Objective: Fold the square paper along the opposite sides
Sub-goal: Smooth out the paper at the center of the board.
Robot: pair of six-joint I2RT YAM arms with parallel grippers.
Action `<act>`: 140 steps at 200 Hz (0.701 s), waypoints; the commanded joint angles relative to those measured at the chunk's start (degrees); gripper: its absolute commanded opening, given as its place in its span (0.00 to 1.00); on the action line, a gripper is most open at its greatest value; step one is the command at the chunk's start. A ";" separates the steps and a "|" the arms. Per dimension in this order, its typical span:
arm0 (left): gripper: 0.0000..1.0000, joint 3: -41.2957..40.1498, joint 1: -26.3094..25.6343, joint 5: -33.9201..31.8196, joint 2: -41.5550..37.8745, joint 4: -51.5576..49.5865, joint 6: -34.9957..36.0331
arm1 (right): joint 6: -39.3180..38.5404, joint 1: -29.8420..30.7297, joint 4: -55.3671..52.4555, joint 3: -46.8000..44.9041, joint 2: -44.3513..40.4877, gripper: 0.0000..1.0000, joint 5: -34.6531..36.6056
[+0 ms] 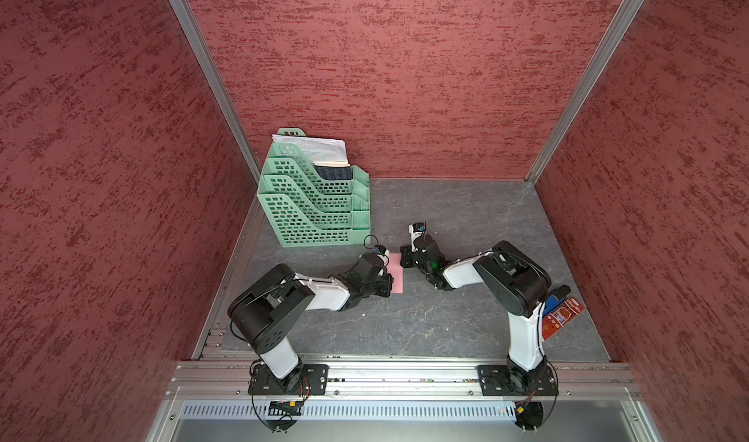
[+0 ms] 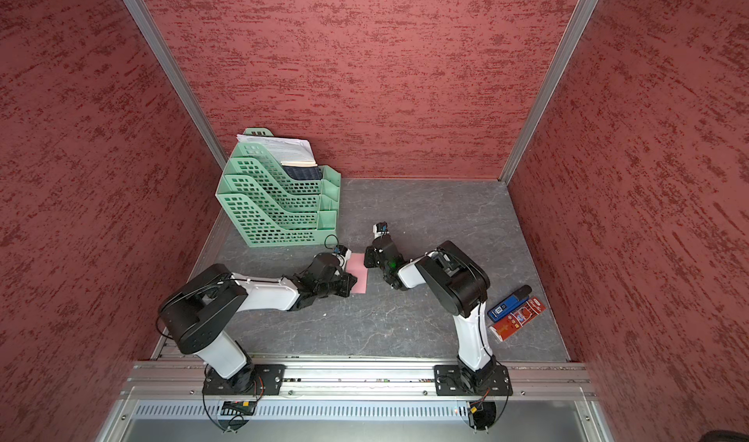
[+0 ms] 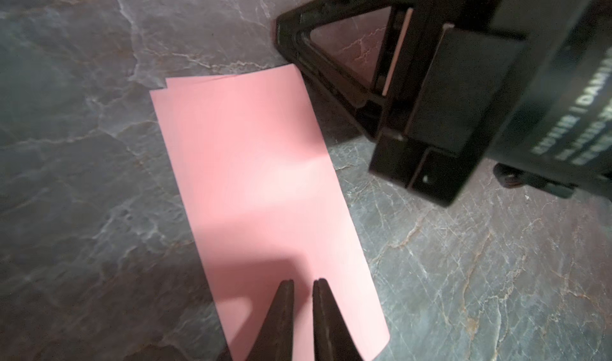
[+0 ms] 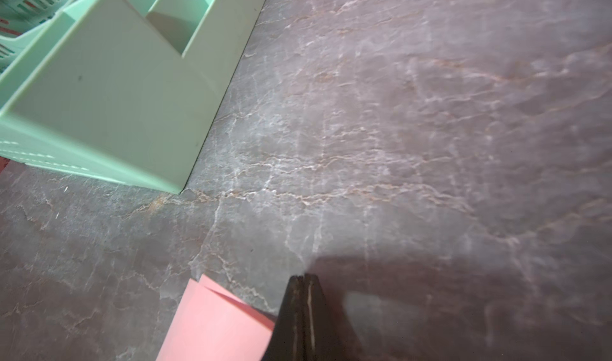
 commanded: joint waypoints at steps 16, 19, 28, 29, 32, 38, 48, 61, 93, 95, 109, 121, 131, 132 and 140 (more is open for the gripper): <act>0.16 -2.66 0.48 0.92 1.55 -8.35 -0.65 | -2.91 -2.07 -0.40 -3.11 -5.31 0.00 -1.14; 0.16 -2.64 0.57 0.92 1.59 -8.30 -0.72 | -3.41 -2.07 0.02 -3.48 -6.21 0.00 -1.57; 0.16 -2.65 0.56 1.02 1.82 -8.19 -0.67 | -4.80 -2.07 2.14 -4.85 -8.50 0.00 -3.31; 0.16 -2.65 0.56 1.02 1.84 -8.18 -0.67 | -4.93 -2.07 2.48 -5.05 -8.73 0.00 -3.51; 0.16 -2.60 0.58 1.10 1.90 -8.14 -0.68 | -5.23 -2.00 3.31 -5.65 -9.43 0.00 -4.06; 0.16 -2.55 0.57 1.11 2.03 -8.16 -0.67 | -5.38 -1.86 4.45 -6.55 -10.47 0.00 -4.84; 0.16 -2.46 0.56 1.28 2.21 -8.08 -0.79 | -5.80 -1.31 6.61 -8.05 -11.39 0.00 -6.38; 0.16 -2.46 0.60 1.40 2.34 -7.75 -0.82 | -5.89 0.09 10.75 -9.95 -10.90 0.00 -7.68; 0.16 -2.30 0.62 1.62 2.39 -8.01 -0.68 | -7.64 3.30 15.31 -10.71 -5.91 0.00 -7.93; 0.16 -2.29 0.64 1.63 2.41 -8.00 -0.67 | -8.03 3.49 15.37 -10.71 -5.69 0.00 -7.66; 0.16 -2.29 0.63 1.79 2.53 -8.06 -0.67 | -10.73 4.87 15.26 -10.72 -4.18 0.00 -5.19; 0.16 -2.28 0.61 1.88 2.47 -8.08 -0.71 | -12.38 5.68 15.63 -11.14 -3.21 0.00 -2.62; 0.16 -2.26 0.56 1.92 2.61 -8.08 -0.80 | -13.09 6.02 15.65 -11.45 -2.26 0.00 0.14; 0.16 -2.27 0.56 2.00 2.63 -8.08 -0.82 | -13.07 6.07 15.65 -11.47 -2.18 0.00 0.33; 0.16 -2.35 0.61 2.03 2.65 -8.08 -0.93 | -13.05 6.07 15.42 -11.49 -1.35 0.00 2.08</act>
